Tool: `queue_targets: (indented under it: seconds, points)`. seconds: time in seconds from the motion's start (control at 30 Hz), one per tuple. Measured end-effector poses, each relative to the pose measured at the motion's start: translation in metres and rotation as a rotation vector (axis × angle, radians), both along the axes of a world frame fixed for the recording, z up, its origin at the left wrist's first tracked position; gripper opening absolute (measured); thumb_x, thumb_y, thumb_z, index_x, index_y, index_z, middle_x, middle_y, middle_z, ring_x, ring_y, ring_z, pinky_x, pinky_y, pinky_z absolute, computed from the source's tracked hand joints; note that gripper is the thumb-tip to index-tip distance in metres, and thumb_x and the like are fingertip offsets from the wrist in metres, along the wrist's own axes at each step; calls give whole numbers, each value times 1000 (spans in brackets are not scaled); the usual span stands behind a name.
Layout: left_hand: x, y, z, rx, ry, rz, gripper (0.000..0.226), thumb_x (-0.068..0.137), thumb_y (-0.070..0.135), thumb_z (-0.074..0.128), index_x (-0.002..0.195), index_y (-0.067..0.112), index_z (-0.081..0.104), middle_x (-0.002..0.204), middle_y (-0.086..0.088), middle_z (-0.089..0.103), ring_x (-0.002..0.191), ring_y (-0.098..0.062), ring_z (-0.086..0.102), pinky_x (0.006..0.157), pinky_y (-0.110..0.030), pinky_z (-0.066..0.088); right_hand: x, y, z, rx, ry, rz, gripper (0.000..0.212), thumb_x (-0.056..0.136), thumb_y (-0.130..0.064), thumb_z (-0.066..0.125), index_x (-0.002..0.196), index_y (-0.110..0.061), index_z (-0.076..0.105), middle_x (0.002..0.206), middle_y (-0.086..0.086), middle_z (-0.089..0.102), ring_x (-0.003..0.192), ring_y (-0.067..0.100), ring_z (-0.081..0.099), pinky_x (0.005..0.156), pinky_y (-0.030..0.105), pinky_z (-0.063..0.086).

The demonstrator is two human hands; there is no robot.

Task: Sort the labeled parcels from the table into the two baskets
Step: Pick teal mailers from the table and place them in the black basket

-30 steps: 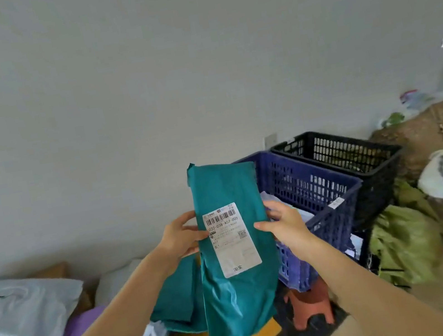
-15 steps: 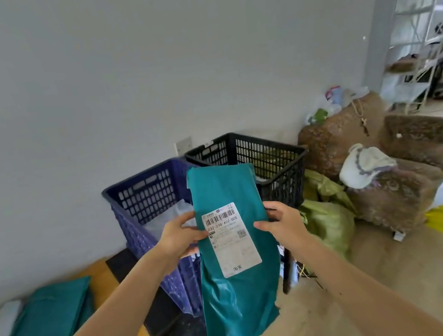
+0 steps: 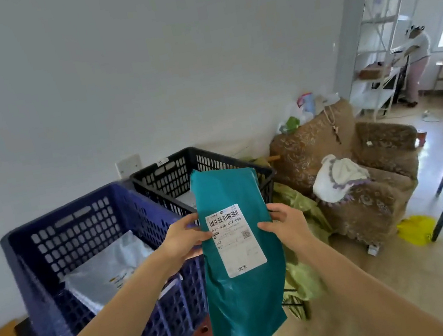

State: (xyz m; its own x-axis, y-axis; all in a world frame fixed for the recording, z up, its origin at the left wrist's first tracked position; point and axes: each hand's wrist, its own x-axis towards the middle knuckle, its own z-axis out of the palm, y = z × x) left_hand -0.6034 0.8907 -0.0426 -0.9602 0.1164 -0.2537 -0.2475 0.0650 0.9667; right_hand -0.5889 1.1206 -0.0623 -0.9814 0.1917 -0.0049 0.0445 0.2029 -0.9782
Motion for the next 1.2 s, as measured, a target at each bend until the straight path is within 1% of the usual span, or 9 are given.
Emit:
queue_targets:
  seconds: [0.13,0.27,0.37,0.53,0.7,0.77,0.9,1.07,1.2]
  points:
    - [-62,19,4,47,-13,22,43,87,-4,63,125,15,56,82,1,75,74,-14,72,59,-26,56,-72,20,16,69,-11,29,47,83,-4,71,127,-12,56,121,1,60,89,5,55,69,13,44]
    - [-110,34,4,63,-44,57,43,87,-3,63,127,12,53,92,-5,74,73,-13,72,58,-25,56,-129,32,24,93,-41,59,50,84,-7,71,131,-13,55,128,3,58,99,12,53,87,27,45]
    - [-140,43,4,59,-59,92,46,87,-3,64,129,10,51,103,-9,73,90,-21,71,73,-32,58,-163,40,23,102,-63,98,52,85,-8,71,133,-12,53,131,6,56,104,15,54,91,31,46]
    - [-190,55,6,31,-60,166,45,87,-2,64,128,11,53,97,-6,73,85,-20,69,69,-29,54,-230,50,23,116,-88,197,50,86,-14,70,133,-16,53,132,1,56,98,10,49,87,30,42]
    - [-247,62,-3,-32,-70,290,54,86,-1,66,136,9,47,106,-11,70,94,-24,68,79,-35,55,-311,58,18,121,-100,362,49,84,-11,71,131,-13,54,130,4,59,112,18,56,91,29,46]
    - [-266,66,-7,-38,-95,342,52,86,0,66,134,9,48,105,-10,70,92,-23,68,75,-34,54,-343,59,15,135,-108,428,54,84,-12,71,134,-13,52,132,4,57,113,16,55,91,28,45]
    - [-299,72,-17,-82,-147,456,47,86,-1,66,130,10,52,96,-5,70,83,-18,66,64,-29,52,-392,53,3,147,-125,533,56,84,-11,70,136,-14,49,135,4,55,105,11,52,86,25,42]
    - [-324,67,-42,-71,-212,612,44,87,-3,64,129,9,56,103,-6,69,94,-19,64,76,-34,53,-426,32,-20,140,-159,675,61,82,-11,73,137,-14,46,129,-2,56,93,5,54,65,13,43]
    - [-338,57,-63,-57,-282,687,38,88,-3,63,123,12,59,99,-4,70,86,-14,65,62,-27,52,-447,16,-41,181,-202,744,68,81,-14,74,140,-16,40,135,0,50,97,5,48,68,11,41]
